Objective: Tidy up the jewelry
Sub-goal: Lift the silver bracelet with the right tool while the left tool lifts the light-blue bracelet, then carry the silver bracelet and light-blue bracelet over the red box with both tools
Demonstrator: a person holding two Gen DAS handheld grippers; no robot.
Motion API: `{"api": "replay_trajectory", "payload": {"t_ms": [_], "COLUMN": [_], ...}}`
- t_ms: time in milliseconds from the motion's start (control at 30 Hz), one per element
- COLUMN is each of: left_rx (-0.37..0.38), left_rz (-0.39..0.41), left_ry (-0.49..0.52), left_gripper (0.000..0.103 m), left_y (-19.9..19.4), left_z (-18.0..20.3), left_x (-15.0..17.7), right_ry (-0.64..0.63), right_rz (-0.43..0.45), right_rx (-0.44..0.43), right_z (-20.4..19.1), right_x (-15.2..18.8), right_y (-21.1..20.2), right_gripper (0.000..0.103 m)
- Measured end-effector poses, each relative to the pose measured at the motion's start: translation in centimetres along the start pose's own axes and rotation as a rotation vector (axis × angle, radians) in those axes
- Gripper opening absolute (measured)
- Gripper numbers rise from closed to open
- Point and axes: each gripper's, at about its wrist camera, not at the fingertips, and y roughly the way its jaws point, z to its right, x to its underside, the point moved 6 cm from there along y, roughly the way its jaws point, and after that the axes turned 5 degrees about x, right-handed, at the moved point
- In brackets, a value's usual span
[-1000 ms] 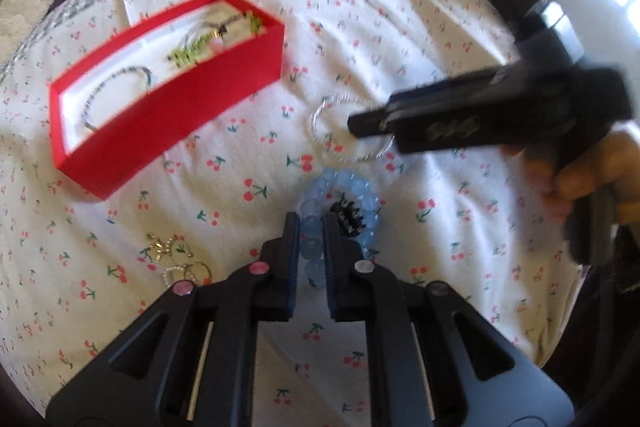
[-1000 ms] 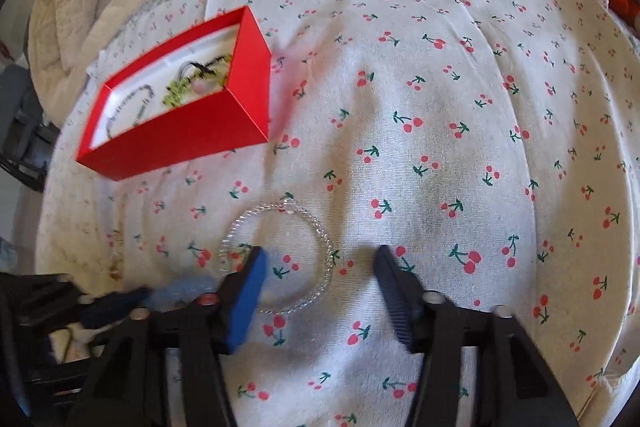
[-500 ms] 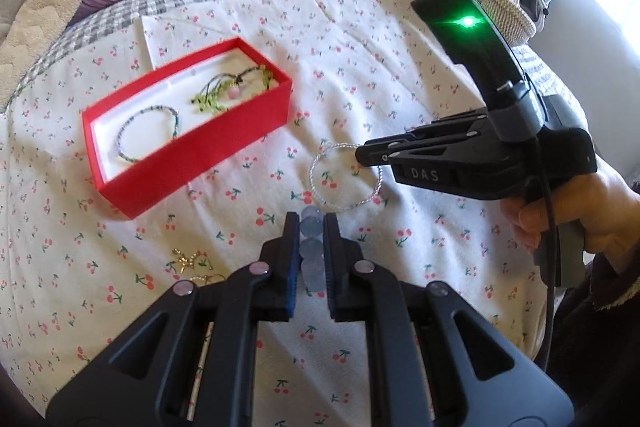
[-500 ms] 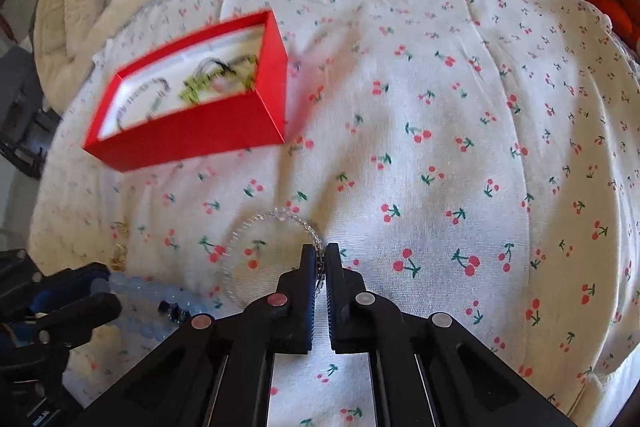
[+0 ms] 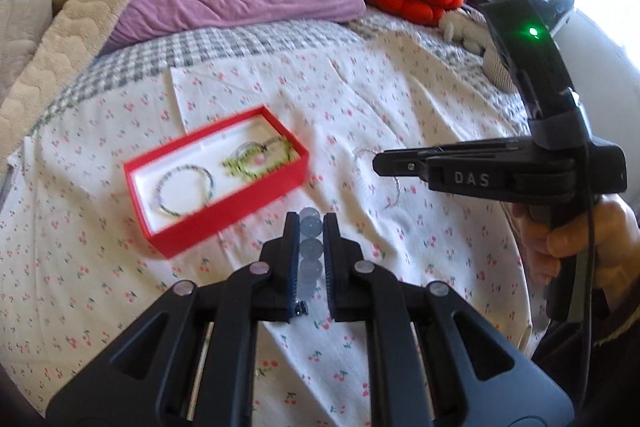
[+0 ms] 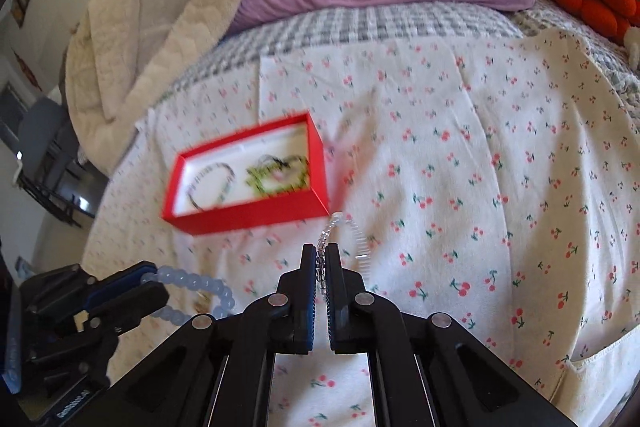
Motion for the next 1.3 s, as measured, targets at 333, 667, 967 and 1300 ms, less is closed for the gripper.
{"api": "replay_trajectory", "payload": {"t_ms": [333,667,967,1300], "left_rx": [-0.049,-0.033,-0.088,-0.137], "left_rz": [0.093,0.133,0.083,0.028], "left_ry": [-0.107,-0.279,-0.319,-0.318], "left_gripper": [0.013,0.013,0.013,0.013], "left_y": [0.1,3.1,4.8,6.7], "left_z": [-4.5,-10.0,-12.6,-13.9], "left_x": [-3.7,-4.3,-3.0,-1.8], "right_ry": [0.034,0.021,0.001,-0.018], "right_rz": [0.092,0.104,0.069,0.040], "right_rx": [-0.100,-0.176,-0.230,-0.287], "right_z": [-3.0,-5.6,-7.5,-8.2], "right_x": [-3.8,-5.8,-5.9,-6.0], "right_y": [-0.8,1.9,4.7,6.4], "right_gripper": [0.004,0.004,0.004,0.004]}}
